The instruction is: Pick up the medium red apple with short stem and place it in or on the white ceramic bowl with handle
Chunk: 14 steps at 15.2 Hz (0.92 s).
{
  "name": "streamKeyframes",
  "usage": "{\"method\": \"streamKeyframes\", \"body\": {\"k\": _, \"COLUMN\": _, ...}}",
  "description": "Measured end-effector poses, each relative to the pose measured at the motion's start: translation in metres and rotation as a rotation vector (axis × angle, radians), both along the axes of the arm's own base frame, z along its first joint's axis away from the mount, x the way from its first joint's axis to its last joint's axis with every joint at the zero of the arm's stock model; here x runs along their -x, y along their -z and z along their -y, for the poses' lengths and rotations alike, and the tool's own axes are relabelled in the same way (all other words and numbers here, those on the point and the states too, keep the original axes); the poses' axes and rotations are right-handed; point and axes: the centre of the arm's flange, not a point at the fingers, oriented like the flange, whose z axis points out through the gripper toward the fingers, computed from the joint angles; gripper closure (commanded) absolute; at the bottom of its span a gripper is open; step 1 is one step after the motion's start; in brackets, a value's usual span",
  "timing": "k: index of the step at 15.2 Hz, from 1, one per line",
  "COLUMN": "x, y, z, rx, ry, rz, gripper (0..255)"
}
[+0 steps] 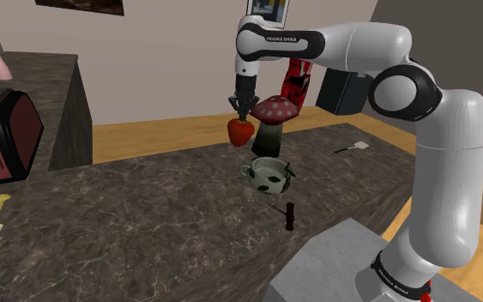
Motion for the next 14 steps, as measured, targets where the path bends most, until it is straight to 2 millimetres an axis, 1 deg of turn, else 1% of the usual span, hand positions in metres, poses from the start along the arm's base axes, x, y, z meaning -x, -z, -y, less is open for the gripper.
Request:
{"method": "streamKeyframes", "body": {"k": 10, "x": 0.001, "y": -0.051, "z": 0.000, "rx": 0.000, "ry": 0.000, "rz": 0.000, "gripper": 255}}
{"method": "streamKeyframes", "body": {"k": 12, "x": 0.015, "y": -0.061, "z": 0.004, "rx": 0.000, "ry": 0.000, "rz": -0.001, "gripper": 255}}
{"method": "streamKeyframes", "body": {"k": 14, "x": 0.037, "y": -0.073, "z": 0.007, "rx": 0.000, "ry": 0.000, "rz": -0.001, "gripper": 255}}
